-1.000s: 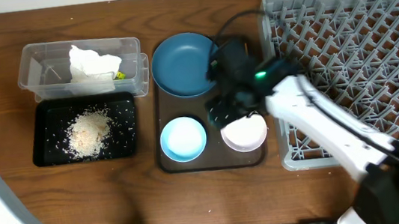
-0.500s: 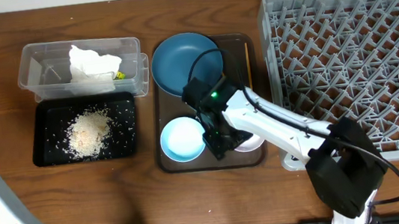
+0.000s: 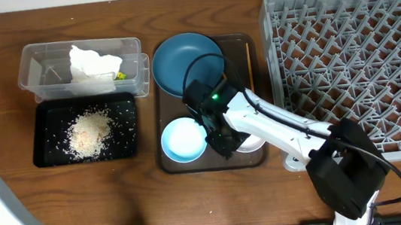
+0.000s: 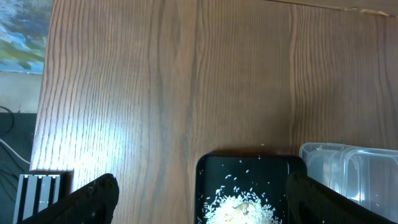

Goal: Sort waste into correct bins and load items into the dishwasher rack
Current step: 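Move the right gripper back to the tray and grasp the white bowl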

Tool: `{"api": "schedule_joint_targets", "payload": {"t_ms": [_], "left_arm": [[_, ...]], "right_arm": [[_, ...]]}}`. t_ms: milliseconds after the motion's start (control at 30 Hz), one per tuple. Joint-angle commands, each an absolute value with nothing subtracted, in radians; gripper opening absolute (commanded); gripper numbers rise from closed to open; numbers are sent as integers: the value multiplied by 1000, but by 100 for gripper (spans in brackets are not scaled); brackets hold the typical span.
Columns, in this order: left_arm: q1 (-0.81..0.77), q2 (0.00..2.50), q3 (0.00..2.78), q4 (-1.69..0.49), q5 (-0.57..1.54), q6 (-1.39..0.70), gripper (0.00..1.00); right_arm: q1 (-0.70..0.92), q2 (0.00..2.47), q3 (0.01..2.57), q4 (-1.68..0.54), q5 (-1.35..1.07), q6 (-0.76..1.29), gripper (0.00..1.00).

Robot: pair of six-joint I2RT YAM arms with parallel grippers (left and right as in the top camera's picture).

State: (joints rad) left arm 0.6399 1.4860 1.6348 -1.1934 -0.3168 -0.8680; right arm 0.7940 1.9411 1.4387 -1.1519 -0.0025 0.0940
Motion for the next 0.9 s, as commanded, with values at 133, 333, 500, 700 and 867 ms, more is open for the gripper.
{"api": "schedule_joint_targets", "payload": {"t_ms": [133,333,500,700,867], "left_arm": [[644,1494,1640,-1196,-326,-877,89],[644,1494,1640,-1196,-326,-877,89],[644,1494,1640,-1196,-326,-877,89],[644,1494,1640,-1196,-326,-877,89],[644,1494,1640,-1196,-326,-877,89]], "right_arm": [[800,1949,1365,-1121,10,73,45],[800,1949,1319,-1078,12,73,40],[800,1949,1311,-1055,10,101,27],[800,1949,1338,-1058,-30,119,8],[799,1949,1392,-1061,-57,119,1]]}}
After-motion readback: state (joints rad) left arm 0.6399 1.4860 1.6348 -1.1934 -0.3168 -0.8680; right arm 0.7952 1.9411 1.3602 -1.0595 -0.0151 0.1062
